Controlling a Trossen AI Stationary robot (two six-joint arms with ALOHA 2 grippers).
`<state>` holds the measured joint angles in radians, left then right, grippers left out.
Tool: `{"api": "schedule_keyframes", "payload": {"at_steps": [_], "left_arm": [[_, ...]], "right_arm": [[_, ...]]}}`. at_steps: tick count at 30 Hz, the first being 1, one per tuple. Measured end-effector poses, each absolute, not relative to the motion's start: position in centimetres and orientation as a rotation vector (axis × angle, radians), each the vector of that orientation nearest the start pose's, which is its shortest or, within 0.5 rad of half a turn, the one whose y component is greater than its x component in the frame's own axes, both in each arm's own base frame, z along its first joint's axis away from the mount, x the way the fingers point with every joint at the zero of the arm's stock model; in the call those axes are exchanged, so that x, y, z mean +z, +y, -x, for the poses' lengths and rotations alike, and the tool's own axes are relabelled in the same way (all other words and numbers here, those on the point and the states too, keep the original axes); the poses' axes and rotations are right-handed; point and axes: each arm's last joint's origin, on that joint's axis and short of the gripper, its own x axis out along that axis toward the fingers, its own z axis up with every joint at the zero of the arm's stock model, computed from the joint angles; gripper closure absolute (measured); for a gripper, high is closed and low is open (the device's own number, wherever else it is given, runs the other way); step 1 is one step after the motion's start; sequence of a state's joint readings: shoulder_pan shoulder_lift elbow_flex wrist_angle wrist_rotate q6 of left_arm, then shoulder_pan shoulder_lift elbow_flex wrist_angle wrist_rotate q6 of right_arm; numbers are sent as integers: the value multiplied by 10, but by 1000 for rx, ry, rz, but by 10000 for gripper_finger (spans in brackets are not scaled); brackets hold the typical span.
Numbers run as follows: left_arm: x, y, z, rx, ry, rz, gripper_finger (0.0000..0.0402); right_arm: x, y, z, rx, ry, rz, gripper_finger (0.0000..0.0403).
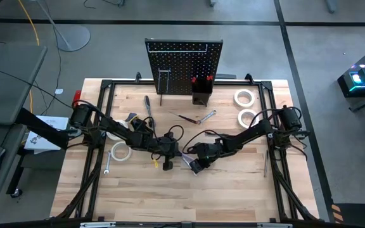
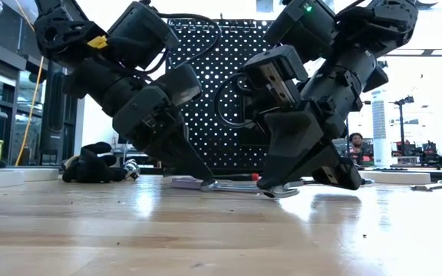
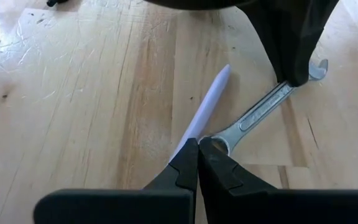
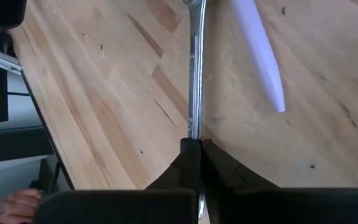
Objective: Hang tools onto peg board
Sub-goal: Hang the wrench onto the peg board
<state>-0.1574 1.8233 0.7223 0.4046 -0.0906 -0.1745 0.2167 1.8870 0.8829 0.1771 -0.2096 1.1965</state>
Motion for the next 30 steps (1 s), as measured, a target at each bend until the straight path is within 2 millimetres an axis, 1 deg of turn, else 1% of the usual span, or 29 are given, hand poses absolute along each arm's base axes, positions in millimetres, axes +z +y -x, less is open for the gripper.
{"api": "schedule_keyframes", "payload": {"at_steps": [4,7,10,13,18,22,26,30], "left_arm": [[108,-48,-321,-2,687,89,401],[117,-48,-319,-3,678,91,401],[129,-47,-314,-5,691,79,401],[144,-46,-307,-13,695,53,401],[170,-44,-294,-26,680,22,401],[185,-42,-284,-26,682,22,401],[189,-41,-278,-13,703,20,401],[177,-42,-279,-29,734,56,401]], "right_arm": [[109,83,-339,-141,970,-1100,403],[109,85,-339,-133,975,-1099,403],[111,88,-338,-119,973,-1096,403],[117,89,-338,-101,958,-1089,403],[128,88,-338,-76,922,-1058,403],[133,86,-337,-97,893,-1043,403],[132,85,-336,-109,907,-1040,403],[133,86,-336,-85,909,-1030,403]]}}
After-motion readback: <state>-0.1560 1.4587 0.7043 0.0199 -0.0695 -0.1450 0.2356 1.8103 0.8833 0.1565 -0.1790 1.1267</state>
